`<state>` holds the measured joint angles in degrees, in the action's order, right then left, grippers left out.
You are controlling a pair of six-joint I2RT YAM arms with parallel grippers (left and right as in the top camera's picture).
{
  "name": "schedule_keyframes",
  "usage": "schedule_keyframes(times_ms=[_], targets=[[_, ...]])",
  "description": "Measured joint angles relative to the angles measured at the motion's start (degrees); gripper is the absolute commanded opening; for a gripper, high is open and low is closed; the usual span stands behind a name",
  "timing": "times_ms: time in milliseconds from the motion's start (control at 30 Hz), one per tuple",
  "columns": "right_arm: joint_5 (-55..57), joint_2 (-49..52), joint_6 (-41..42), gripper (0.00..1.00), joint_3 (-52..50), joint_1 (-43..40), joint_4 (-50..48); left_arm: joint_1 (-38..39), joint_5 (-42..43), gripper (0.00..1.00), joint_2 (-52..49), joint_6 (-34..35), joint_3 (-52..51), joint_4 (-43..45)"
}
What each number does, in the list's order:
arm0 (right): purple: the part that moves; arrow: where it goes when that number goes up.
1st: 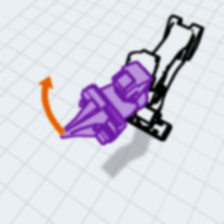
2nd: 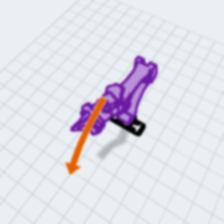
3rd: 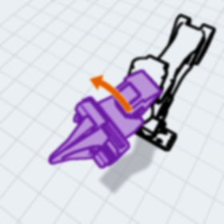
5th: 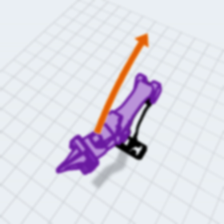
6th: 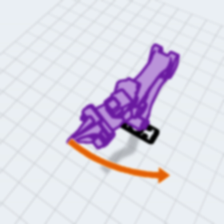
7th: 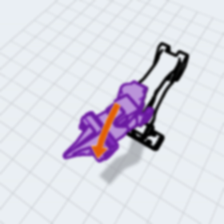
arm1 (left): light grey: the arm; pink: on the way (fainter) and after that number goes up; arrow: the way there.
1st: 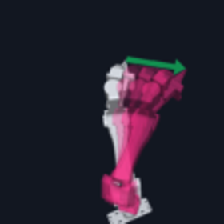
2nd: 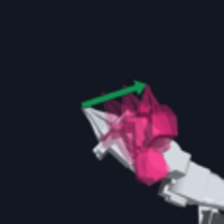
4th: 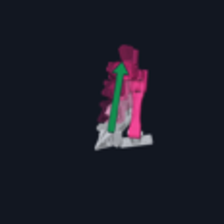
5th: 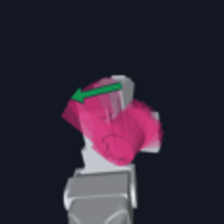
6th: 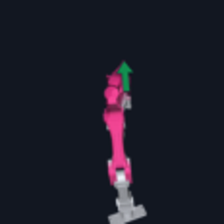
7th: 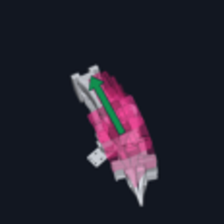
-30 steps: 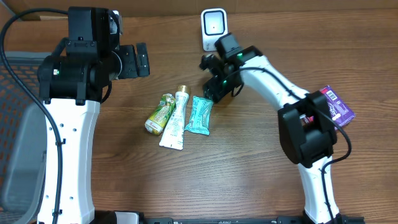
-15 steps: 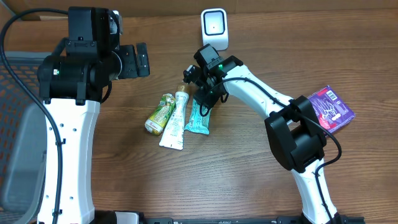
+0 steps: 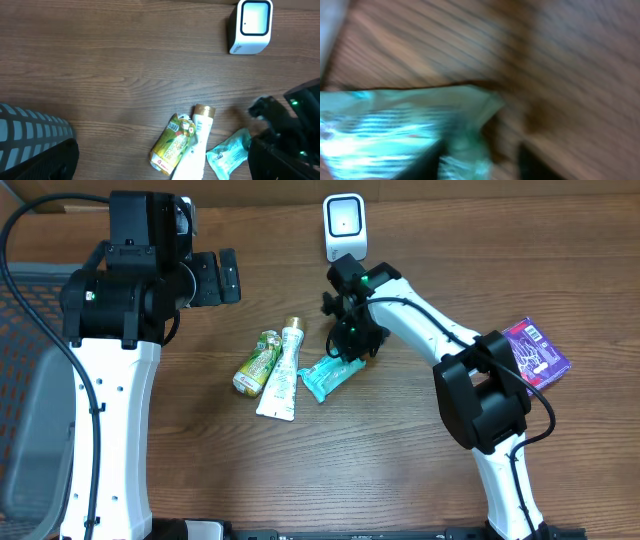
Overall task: Scan the item barcode
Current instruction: 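Reach the right gripper left to the teal wipe pack, then grasp the teal pack with the right gripper and lift it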
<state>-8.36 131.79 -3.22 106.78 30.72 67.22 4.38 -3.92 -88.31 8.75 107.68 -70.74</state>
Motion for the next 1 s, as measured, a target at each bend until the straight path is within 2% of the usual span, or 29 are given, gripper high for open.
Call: schedule_keyframes(times_ms=[167, 333, 633, 767, 833, 933, 1000], targets=[[-1.90, 0.07, 8.50, 0.70, 0.00, -3.45, 2.05, 0.00, 0.02, 1.00, 0.00, 0.00, 0.00, 0.00], [-6.38, 0.07, 11.61, 0.68, -0.02, -7.30, 1.33, 0.00, 0.00, 1.00, 0.00, 0.00, 0.00, -0.02], [-11.89, -0.35, 9.07, 0.65, -4.20, -7.32, -4.79, 0.00, 0.02, 0.99, 0.00, 0.00, 0.00, -0.02], [-15.26, -0.57, 4.76, 0.63, -5.25, -7.43, -5.07, 0.00, 0.00, 1.00, 0.00, 0.00, 0.00, 0.00], [-16.44, -0.57, 2.78, 0.54, -5.46, -7.43, -5.09, 0.00, 0.00, 1.00, 0.00, 0.00, 0.00, 0.00], [-17.29, -0.57, 0.15, 0.34, -6.08, -7.39, -5.09, 0.00, 0.02, 0.99, 0.00, 0.00, 0.00, -0.02], [-18.38, -0.46, -0.83, 0.30, -6.40, -7.37, -5.09, 0.00, 0.00, 0.99, 0.00, 0.00, 0.00, -0.02]])
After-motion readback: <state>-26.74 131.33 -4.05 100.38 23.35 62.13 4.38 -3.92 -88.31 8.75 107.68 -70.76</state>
